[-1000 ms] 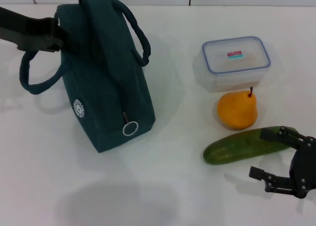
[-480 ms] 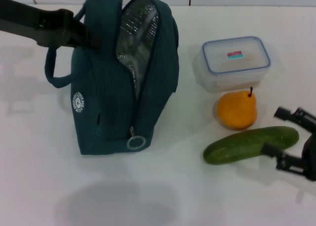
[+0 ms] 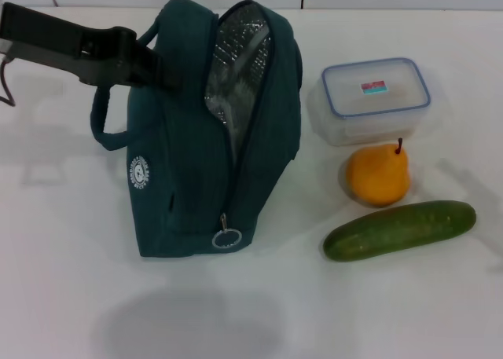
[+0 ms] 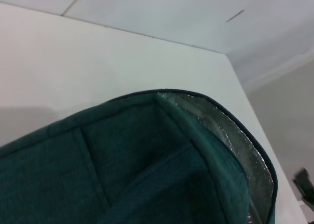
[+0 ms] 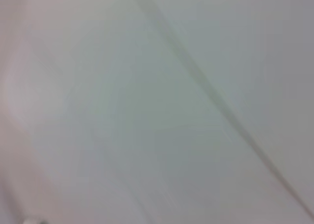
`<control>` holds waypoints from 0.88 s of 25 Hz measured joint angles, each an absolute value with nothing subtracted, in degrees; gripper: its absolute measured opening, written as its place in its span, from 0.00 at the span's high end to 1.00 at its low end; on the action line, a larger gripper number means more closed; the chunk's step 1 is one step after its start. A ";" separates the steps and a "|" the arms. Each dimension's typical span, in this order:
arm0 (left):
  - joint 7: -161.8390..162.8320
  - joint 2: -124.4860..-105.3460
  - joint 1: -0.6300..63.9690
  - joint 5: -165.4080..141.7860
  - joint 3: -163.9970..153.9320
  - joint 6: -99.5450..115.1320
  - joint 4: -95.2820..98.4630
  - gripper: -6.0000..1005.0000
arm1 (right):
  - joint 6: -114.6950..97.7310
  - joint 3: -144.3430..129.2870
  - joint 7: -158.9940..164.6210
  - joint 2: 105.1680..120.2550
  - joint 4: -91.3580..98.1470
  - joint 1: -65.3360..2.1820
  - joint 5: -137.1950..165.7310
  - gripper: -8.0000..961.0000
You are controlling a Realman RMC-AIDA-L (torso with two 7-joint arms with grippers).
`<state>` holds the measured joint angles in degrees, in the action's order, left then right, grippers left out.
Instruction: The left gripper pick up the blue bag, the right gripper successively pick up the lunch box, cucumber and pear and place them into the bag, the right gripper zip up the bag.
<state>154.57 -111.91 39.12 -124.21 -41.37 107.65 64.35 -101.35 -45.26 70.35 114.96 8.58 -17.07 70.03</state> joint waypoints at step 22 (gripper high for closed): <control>151.63 -113.61 41.08 -123.54 -43.65 105.94 61.45 0.95 | -72.50 -45.61 100.18 115.72 3.47 -27.56 62.10 0.10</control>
